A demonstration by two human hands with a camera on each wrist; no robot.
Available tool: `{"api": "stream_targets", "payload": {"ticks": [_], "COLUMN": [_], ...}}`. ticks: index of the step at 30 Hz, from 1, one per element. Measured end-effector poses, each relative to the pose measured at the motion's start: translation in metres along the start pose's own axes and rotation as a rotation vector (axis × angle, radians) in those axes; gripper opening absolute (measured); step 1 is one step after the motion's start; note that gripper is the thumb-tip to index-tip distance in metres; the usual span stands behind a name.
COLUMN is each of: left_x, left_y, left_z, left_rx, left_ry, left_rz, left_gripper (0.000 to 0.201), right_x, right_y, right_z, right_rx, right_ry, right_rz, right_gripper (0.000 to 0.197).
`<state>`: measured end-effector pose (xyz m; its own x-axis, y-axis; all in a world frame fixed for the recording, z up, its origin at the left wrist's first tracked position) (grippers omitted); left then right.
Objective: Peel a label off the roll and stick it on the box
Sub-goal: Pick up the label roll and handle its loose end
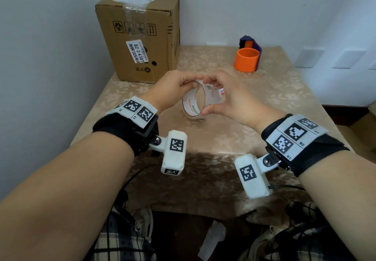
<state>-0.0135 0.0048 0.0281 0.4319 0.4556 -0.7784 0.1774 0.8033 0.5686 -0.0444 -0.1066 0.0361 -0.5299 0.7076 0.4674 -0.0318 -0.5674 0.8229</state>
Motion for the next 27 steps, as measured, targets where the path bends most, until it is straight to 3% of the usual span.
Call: {"api": "stream_targets", "payload": {"ticks": [5,8,10,12,14,16,21,25,27], "left_x": [-0.007,-0.002,0.002,0.002,0.0,-0.002,0.006,-0.002,-0.009], "left_y": [0.0,0.001,0.002,0.002,0.0,-0.001,0.002,-0.004,-0.012], "left_z": [-0.001,0.0,0.0,0.001,0.0,0.0,0.0,-0.002,-0.002], "left_rx": [-0.005,-0.026,-0.04,-0.035,-0.011,0.008,-0.017,0.032,0.098], "left_ry": [-0.026,0.015,0.044,0.045,0.039,0.031,0.074,0.09,0.157], "left_rz": [-0.007,-0.001,0.0,-0.008,-0.018,-0.023,-0.062,-0.096,-0.124], "left_gripper": [0.031,0.03,0.029,0.03,0.03,0.03,0.03,0.034,0.044], "right_x": [0.002,0.004,0.005,0.004,0.003,0.003,0.004,0.001,-0.002], "right_y": [0.003,-0.001,-0.003,0.0,0.001,0.001,0.004,0.015,0.022], "right_z": [0.002,0.001,0.0,0.0,0.001,0.002,0.001,0.005,0.005], "right_rx": [-0.012,0.018,0.026,0.007,0.032,0.044,-0.006,-0.055,-0.097], "right_ry": [0.009,0.027,0.019,0.009,0.001,0.007,0.005,0.026,0.009], "right_rz": [-0.043,-0.059,-0.055,-0.038,-0.023,-0.02,-0.008,0.021,-0.047], "right_gripper": [0.063,0.035,0.029,0.041,0.073,0.079,0.066,0.028,0.021]}}
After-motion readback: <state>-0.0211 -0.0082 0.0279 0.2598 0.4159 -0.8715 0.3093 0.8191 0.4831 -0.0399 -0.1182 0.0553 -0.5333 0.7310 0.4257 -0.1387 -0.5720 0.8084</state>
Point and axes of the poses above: each hand's wrist, its own z-axis towards the middle knuckle, its own y-axis out of the back of the hand, x = y × z, the point moved 9 cm from there along z, towards the middle knuckle, and after that the axes turned 8 degrees about -z, right-handed, at the moved point
